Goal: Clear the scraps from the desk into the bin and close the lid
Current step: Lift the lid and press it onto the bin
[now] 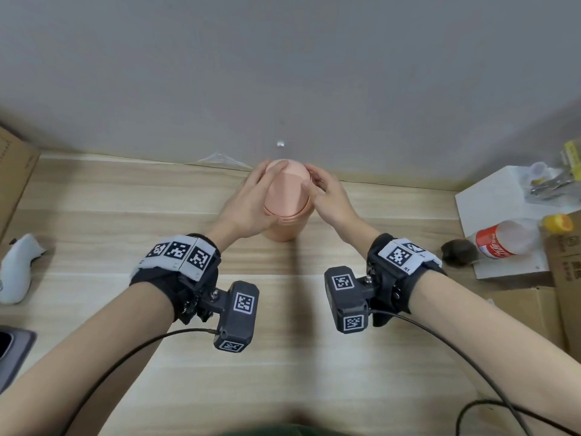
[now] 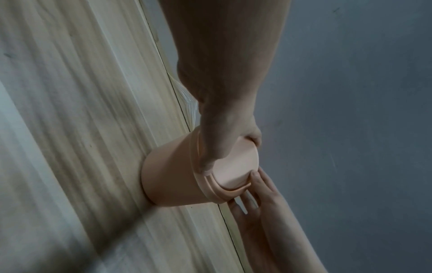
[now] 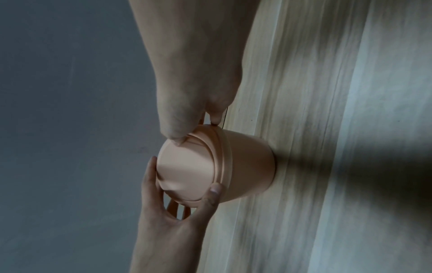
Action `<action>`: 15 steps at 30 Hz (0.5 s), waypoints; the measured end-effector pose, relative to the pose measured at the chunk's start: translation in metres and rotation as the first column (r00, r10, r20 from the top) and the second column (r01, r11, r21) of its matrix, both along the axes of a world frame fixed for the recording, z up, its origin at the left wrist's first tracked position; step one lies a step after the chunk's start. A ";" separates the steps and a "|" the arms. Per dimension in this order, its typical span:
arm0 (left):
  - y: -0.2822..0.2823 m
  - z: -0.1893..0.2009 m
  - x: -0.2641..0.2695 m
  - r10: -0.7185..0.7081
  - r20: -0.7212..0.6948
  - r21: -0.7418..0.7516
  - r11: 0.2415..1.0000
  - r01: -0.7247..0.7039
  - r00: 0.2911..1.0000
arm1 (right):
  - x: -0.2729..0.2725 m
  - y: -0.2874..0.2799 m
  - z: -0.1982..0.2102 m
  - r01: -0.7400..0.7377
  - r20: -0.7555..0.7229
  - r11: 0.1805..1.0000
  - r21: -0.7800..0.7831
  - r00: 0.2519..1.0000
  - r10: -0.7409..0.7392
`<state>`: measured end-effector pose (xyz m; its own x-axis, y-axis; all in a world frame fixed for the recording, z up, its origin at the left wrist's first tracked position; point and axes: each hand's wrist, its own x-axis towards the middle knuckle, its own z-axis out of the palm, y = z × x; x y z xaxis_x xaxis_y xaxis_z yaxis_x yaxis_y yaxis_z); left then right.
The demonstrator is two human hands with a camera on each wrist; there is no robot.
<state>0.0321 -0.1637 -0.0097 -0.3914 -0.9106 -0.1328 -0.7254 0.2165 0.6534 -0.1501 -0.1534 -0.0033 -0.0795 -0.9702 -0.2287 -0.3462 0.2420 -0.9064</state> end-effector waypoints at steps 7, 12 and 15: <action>0.007 -0.001 0.002 -0.027 -0.044 0.004 1.000 0.027 0.999 | -0.002 0.013 0.000 -0.023 0.022 0.999 0.023 1.000 0.023; 0.013 0.010 0.008 -0.038 0.021 0.102 0.994 0.035 0.999 | -0.009 0.027 0.015 0.026 0.054 0.991 0.130 0.998 -0.034; 0.032 0.014 0.025 0.118 -0.094 0.129 0.986 -0.105 0.989 | -0.018 0.035 0.025 0.100 0.035 0.987 0.123 0.994 -0.106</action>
